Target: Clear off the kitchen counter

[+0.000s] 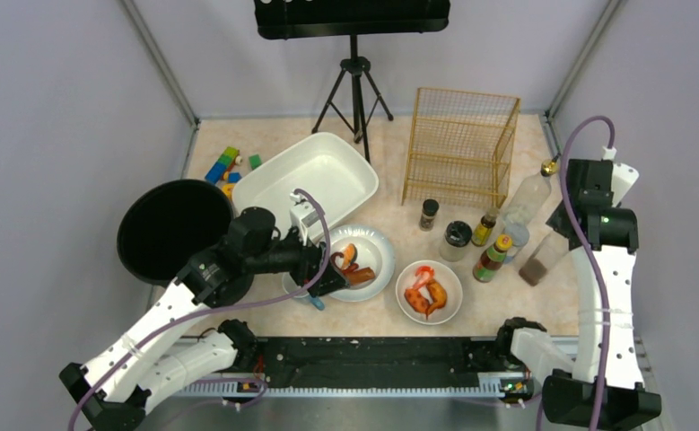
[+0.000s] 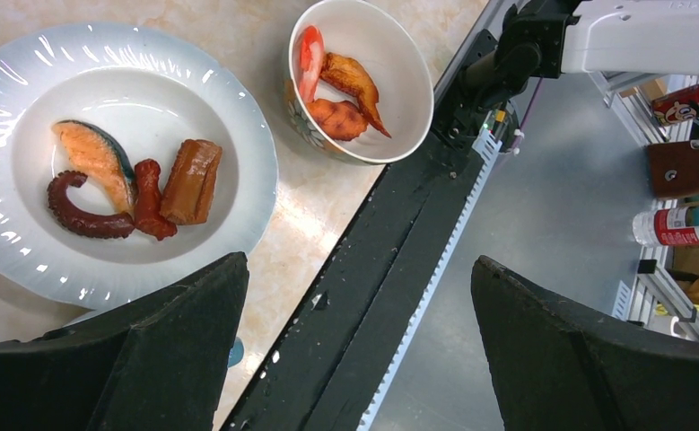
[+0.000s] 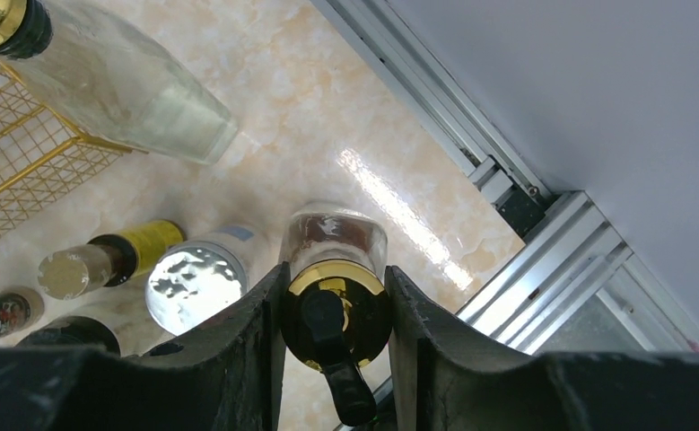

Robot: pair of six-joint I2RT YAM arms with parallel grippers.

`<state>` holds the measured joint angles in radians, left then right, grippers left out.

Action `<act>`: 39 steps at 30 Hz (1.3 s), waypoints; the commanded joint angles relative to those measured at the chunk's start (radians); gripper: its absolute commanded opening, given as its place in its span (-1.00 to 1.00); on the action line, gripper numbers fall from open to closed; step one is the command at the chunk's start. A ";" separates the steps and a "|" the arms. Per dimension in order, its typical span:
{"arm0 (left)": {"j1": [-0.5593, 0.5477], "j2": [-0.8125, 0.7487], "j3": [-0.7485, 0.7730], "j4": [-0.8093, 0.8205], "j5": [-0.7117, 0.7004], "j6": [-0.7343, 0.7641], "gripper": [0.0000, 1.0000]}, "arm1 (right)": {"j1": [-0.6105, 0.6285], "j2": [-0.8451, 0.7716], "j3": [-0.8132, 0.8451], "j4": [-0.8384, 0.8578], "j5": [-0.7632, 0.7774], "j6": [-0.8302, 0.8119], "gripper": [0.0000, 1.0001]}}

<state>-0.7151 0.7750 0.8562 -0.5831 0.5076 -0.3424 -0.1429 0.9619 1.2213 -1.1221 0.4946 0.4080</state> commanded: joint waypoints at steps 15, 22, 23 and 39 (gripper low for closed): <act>-0.001 0.016 -0.006 0.035 -0.005 0.010 0.97 | -0.013 0.130 0.697 -0.193 -0.003 -0.075 -1.00; -0.001 0.017 -0.004 0.034 -0.004 0.010 0.97 | -0.013 0.246 0.981 -0.273 -0.140 -0.053 -1.00; -0.002 0.017 -0.005 0.034 -0.004 0.011 0.97 | -0.013 0.265 1.018 -0.283 -0.175 -0.046 -1.00; 0.000 0.030 -0.001 0.018 -0.039 0.019 0.97 | 0.144 0.394 1.046 -0.106 -0.359 0.045 -1.00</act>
<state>-0.7151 0.7967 0.8555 -0.5838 0.4873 -0.3408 -0.1101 1.3121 2.2452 -1.4200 0.1112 0.4053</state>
